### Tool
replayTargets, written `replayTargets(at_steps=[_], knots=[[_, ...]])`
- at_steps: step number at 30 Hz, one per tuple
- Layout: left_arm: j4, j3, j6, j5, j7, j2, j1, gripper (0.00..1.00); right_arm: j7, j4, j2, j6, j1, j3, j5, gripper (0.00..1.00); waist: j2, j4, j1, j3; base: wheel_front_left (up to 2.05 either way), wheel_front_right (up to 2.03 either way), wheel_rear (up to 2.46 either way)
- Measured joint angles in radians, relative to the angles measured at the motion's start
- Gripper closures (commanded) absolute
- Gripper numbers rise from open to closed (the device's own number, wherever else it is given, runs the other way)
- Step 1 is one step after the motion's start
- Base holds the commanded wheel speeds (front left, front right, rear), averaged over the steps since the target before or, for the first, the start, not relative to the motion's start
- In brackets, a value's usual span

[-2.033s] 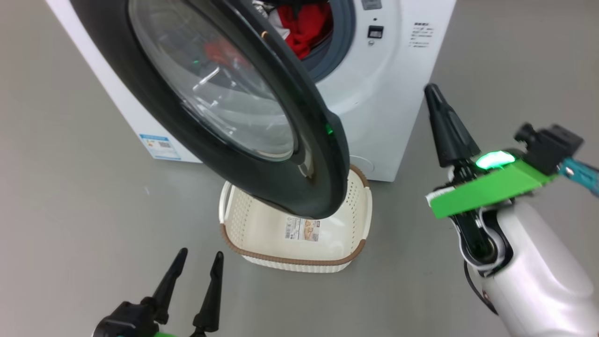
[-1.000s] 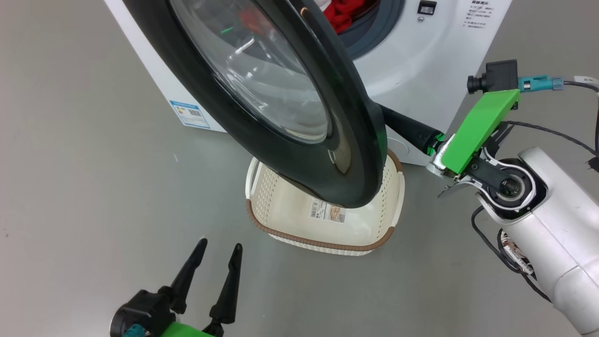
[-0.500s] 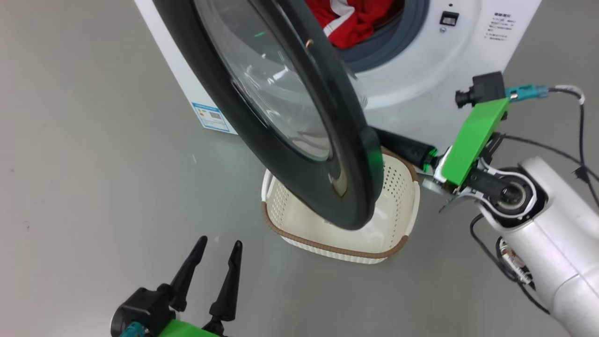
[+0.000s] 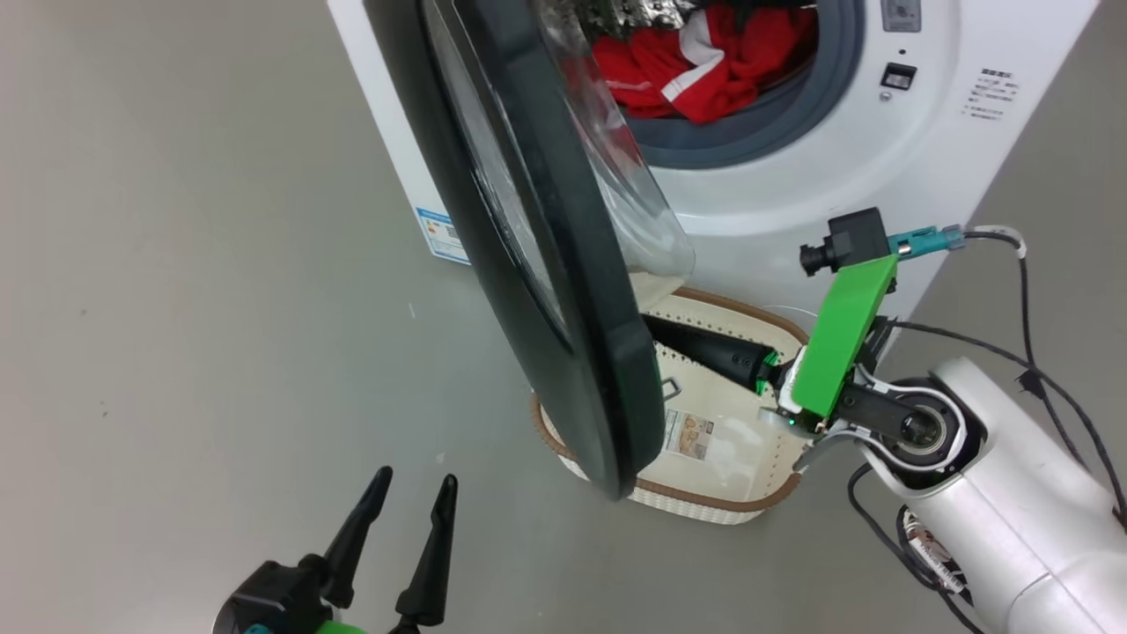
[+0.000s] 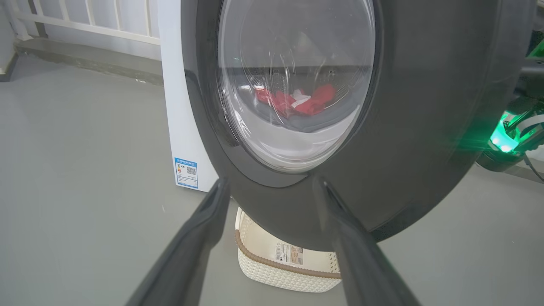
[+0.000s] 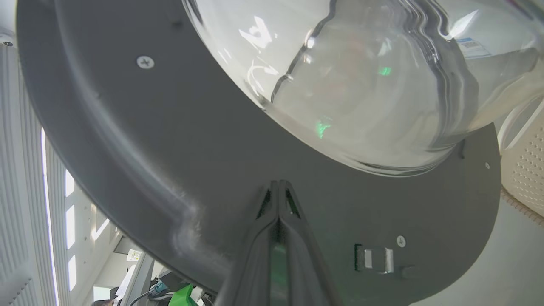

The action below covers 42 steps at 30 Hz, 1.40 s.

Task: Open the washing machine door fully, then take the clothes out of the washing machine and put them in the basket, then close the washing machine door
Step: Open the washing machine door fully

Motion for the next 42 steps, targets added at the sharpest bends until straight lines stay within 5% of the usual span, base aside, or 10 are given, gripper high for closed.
replayTargets(at_steps=[21, 37, 39, 40, 42], knots=[[0.026, 0.041, 0.0, 0.002, 0.0, 0.0, 0.015, 0.0, 0.035, -0.011, 0.106, 0.0, 0.064, -0.012, -0.028, 1.0, 0.0, 0.137, 0.0001, -0.041, 0.0, 0.0, 0.0], [0.014, 0.077, 0.0, 0.003, 0.0, -0.001, 0.026, 0.0, 0.029, 0.013, 0.164, 0.0, 0.056, 0.004, -0.072, 1.0, 0.0, 0.153, 0.0, -0.037, 0.0, 0.0, 0.0], [0.014, 0.076, 0.0, 0.004, 0.0, -0.001, 0.026, 0.0, 0.016, 0.013, 0.165, 0.0, 0.056, 0.005, -0.083, 0.55, 0.0, 0.151, 0.0, -0.04, 0.0, 0.0, 0.0], [0.016, 0.076, 0.0, 0.004, 0.0, -0.001, 0.026, 0.0, 0.006, 0.013, 0.165, 0.0, 0.057, 0.005, -0.091, 0.09, 0.0, 0.15, 0.0, -0.042, 0.0, 0.0, 0.0], [0.019, 0.075, 0.0, 0.011, 0.0, -0.001, 0.026, 0.0, -0.01, 0.012, 0.161, 0.0, 0.061, 0.006, -0.112, 0.0, 0.0, 0.148, 0.0001, -0.049, 0.0, 0.0, 0.0]])
